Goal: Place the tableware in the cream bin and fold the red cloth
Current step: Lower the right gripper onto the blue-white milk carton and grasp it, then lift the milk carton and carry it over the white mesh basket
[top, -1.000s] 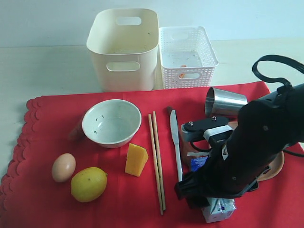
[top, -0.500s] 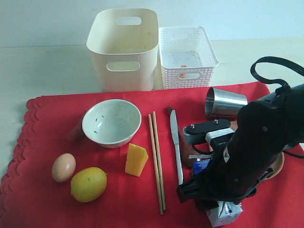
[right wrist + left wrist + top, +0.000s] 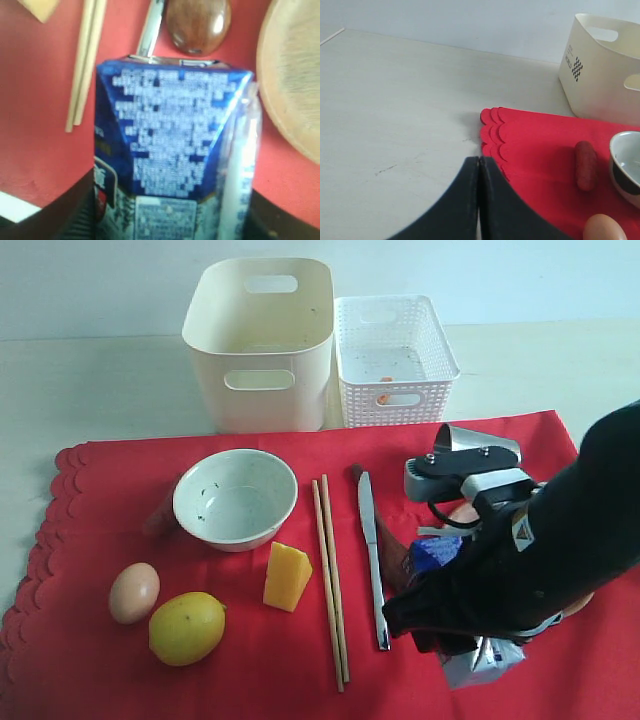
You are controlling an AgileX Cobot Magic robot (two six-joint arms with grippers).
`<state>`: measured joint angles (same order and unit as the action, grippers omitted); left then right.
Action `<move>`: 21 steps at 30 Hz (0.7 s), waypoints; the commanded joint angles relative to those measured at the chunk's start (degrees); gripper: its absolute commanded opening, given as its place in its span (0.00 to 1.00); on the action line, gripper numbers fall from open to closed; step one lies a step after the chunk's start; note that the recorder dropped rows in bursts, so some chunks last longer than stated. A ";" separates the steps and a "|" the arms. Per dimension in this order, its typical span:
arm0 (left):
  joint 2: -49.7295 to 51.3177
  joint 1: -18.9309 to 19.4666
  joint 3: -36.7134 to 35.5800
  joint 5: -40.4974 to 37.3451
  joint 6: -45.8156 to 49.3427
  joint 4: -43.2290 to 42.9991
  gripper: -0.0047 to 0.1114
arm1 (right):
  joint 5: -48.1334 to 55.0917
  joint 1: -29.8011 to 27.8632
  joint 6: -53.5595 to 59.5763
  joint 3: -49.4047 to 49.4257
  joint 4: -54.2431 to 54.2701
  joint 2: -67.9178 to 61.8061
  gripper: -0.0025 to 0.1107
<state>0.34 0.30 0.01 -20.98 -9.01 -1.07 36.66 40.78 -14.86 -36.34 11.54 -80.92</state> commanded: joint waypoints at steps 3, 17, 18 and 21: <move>-0.34 -0.24 -0.01 0.34 0.02 -0.04 0.04 | 2.17 0.21 -0.24 -0.85 0.33 7.72 0.02; -0.34 -0.24 -0.01 0.34 0.02 -0.04 0.04 | 7.66 0.21 -0.24 -15.48 -3.86 12.13 0.02; -0.34 -0.24 -0.01 0.34 0.02 -0.04 0.04 | 8.08 0.21 -0.24 -16.40 -4.86 12.13 0.02; -0.34 -0.24 -0.01 0.34 0.02 -0.04 0.04 | 9.26 0.21 -0.24 -18.90 -8.19 12.13 0.02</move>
<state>0.34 0.30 0.01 -20.98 -9.01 -1.07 45.80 40.78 -14.96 -52.87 6.48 -69.41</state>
